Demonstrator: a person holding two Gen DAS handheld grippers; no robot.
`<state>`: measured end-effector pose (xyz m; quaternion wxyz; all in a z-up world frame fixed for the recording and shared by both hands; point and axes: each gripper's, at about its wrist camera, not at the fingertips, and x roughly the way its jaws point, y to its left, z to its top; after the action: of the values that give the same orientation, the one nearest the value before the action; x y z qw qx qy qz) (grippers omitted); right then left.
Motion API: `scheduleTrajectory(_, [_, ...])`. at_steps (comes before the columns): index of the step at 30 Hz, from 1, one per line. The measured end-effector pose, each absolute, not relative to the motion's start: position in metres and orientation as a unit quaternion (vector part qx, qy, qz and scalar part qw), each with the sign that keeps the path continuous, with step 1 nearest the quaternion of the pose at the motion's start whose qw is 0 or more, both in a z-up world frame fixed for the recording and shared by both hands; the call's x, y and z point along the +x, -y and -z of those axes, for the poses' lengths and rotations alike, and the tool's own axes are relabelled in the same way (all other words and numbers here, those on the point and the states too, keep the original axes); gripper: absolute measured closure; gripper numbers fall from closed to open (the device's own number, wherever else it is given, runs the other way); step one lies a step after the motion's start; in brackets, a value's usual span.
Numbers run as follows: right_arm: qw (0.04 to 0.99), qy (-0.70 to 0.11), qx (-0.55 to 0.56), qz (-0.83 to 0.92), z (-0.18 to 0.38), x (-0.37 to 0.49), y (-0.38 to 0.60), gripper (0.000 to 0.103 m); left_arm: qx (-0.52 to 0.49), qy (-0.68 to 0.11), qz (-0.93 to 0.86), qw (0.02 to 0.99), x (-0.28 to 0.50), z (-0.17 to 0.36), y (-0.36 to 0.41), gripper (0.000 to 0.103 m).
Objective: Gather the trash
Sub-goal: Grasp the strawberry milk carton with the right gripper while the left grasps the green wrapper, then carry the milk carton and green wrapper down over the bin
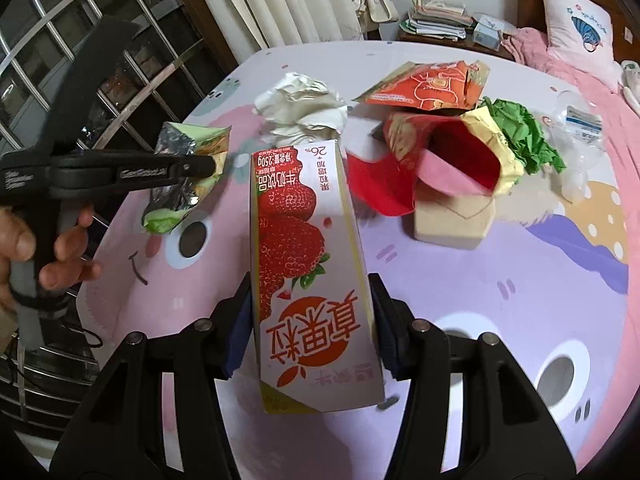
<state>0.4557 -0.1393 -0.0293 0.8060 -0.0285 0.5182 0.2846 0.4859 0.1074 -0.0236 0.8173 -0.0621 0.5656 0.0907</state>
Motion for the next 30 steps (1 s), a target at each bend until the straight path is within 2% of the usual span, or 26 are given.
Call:
scheduleTrajectory(7, [0.824,-0.506,-0.012,-0.255,-0.004,0.391,0.138,0.053,-0.089,-0.539,-0.051,0.836,0.406,-0.025,-0.090,0.094])
scheduleTrajectory(16, [0.849,-0.489,0.021,-0.201,-0.043,0.263,0.131,0.053,-0.093,-0.501,0.018,0.860,0.273,-0.074,-0.075,0.094])
scheduleTrajectory(23, [0.861,-0.483,0.035,-0.154,-0.049,0.159,0.120,0.053,-0.067,-0.487,0.066,0.869,0.185,-0.078,-0.076,0.094])
scheduleTrajectory(30, [0.855,-0.503,0.051,-0.120,-0.032,0.078,0.117,0.053,-0.022,-0.497,0.104,0.861,0.107,-0.051,-0.065,0.094])
